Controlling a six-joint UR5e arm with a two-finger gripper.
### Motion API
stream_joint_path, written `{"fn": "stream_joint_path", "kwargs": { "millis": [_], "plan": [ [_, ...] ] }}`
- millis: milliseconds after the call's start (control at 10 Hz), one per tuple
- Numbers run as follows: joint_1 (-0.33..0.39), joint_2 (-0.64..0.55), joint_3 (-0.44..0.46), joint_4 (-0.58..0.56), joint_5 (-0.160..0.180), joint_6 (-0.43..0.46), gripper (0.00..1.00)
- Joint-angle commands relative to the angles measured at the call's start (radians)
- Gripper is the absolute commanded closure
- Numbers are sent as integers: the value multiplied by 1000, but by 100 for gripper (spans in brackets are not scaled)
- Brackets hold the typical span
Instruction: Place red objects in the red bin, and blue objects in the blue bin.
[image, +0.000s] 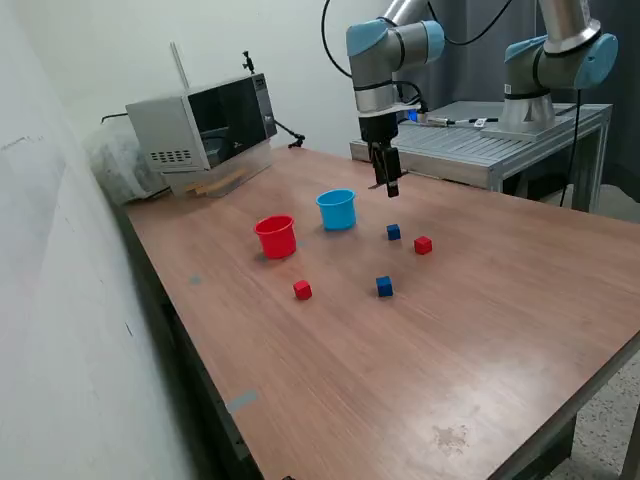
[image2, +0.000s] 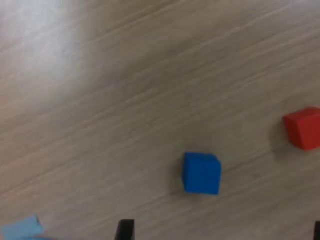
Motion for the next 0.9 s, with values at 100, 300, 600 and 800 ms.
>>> {"fn": "stream_joint_path", "kwargs": {
  "millis": [100,300,600,800],
  "plan": [
    [12,19,70,-85,0,27,0],
    [36,48,67,-91,0,28,0],
    [58,101,55,-114,0,28,0],
    [56,137,53,-143,-8,26,0]
  ]
}}
